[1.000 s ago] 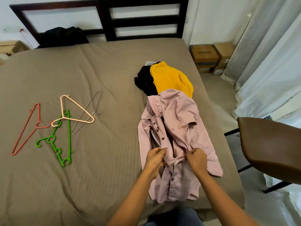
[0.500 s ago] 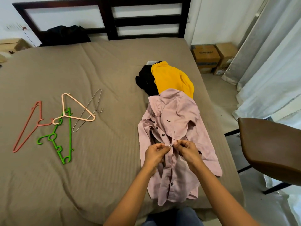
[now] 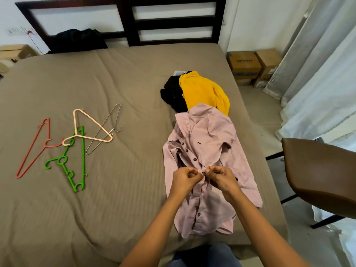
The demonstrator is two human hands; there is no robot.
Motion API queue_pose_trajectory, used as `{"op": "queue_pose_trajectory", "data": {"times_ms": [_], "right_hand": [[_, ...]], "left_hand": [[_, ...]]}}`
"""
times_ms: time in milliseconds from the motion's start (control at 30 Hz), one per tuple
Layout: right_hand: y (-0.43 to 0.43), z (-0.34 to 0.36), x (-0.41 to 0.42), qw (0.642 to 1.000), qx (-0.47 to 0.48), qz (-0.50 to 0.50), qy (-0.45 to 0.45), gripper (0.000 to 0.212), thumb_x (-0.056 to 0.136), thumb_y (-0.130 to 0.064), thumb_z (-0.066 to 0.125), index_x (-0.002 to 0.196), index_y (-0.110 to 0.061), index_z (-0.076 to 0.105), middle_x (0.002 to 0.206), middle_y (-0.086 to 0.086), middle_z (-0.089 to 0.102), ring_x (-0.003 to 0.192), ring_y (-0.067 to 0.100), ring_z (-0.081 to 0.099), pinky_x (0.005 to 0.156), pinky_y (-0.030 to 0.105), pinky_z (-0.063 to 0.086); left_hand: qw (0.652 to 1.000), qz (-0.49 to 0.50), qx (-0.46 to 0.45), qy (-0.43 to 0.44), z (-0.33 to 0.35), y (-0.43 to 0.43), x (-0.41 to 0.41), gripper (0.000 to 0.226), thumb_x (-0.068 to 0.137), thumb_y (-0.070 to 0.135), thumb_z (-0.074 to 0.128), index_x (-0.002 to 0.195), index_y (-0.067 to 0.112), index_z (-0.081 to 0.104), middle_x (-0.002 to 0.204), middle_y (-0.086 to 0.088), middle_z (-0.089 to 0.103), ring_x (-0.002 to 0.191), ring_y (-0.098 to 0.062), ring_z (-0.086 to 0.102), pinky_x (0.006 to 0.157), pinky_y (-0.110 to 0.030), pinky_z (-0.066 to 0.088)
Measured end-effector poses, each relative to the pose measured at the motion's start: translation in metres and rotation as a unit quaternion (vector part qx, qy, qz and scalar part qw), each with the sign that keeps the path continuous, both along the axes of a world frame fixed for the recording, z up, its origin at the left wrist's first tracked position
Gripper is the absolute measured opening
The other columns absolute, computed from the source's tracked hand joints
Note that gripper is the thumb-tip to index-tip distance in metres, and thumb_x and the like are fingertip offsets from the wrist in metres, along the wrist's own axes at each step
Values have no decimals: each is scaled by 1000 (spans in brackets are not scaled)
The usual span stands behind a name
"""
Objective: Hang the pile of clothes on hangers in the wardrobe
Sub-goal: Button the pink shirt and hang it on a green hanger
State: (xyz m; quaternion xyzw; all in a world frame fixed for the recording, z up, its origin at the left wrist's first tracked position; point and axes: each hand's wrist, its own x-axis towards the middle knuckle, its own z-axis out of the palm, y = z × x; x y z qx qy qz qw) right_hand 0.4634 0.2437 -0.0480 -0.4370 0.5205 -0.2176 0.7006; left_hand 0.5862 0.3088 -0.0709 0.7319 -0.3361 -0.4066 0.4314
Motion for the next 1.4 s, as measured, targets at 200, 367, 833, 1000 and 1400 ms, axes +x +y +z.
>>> {"op": "queue_pose_trajectory", "data": {"times_ms": [200, 367, 833, 1000, 1400], "right_hand": [[-2, -3, -1, 998, -37, -10, 51, 14, 86, -1, 64, 75, -7, 69, 52, -3, 63, 45, 2, 53, 45, 13, 40], [-4, -4, -2, 994, -78, 23, 68, 4, 85, 2, 64, 83, 1, 69, 61, 1, 65, 53, 2, 61, 51, 11, 45], [5, -4, -10, 999, 13, -9, 38, 10, 79, 11, 65, 81, 1, 68, 58, 5, 65, 51, 9, 59, 52, 15, 50], [12, -8, -7, 999, -10, -27, 39, 7, 78, 11, 66, 81, 5, 67, 61, 10, 64, 48, 8, 58, 49, 15, 47], [18, -16, -3, 983, -139, 13, 120, 9, 71, -7, 80, 71, -10, 71, 67, 6, 72, 65, 17, 69, 64, 27, 56]], "left_hand": [[999, -12, 2, -35, 7, -1, -3, 12, 78, 13, 72, 68, 12, 65, 47, 10, 52, 41, 3, 44, 47, -6, 32], [999, -18, 15, -41, 7, -2, -2, 19, 77, 13, 72, 61, 12, 61, 40, 12, 47, 40, 2, 42, 47, -8, 31], [997, -17, 46, -65, 4, -3, -5, 13, 74, 14, 73, 69, 4, 66, 51, 4, 54, 44, 0, 43, 49, -11, 36], [994, 51, 87, 32, 3, -3, -12, 12, 74, 11, 73, 86, 8, 69, 69, -3, 68, 56, -10, 60, 52, -19, 47], [986, 118, 72, 99, 1, -2, -18, 13, 81, 11, 66, 70, 15, 61, 69, -2, 66, 65, -13, 60, 63, -26, 50]]}}
